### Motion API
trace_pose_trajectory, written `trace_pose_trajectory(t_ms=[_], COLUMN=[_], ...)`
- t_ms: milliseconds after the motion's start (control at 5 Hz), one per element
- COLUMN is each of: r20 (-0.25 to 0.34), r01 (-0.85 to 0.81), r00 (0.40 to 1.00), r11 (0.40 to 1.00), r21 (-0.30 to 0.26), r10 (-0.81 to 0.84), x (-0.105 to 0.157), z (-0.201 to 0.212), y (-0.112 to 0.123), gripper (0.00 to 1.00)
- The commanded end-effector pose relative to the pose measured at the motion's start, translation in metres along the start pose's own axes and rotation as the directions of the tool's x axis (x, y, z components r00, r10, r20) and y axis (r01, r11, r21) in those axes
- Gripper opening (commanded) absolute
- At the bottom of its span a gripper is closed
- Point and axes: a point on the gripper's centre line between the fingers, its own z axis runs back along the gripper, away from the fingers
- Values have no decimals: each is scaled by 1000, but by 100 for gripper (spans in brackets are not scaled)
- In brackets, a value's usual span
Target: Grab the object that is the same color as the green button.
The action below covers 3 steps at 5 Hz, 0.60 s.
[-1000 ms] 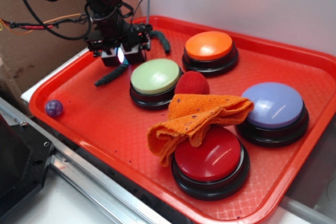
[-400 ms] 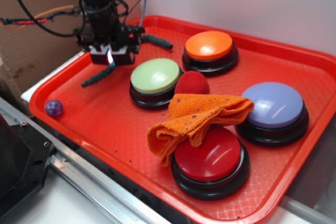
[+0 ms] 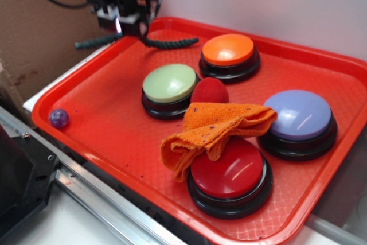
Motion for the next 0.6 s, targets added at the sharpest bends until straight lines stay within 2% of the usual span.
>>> trace_pose_trajectory(t_ms=[0, 200, 400], r20=[137, 181, 186], r01=[58, 61, 51], r00=[990, 983, 982], r11=[981, 972, 971], r21=[-186, -227, -232], r10=[-33, -19, -7], x=[8, 4, 3], z=[101, 127, 129], y=[-5, -8, -6], gripper=[0, 0, 0])
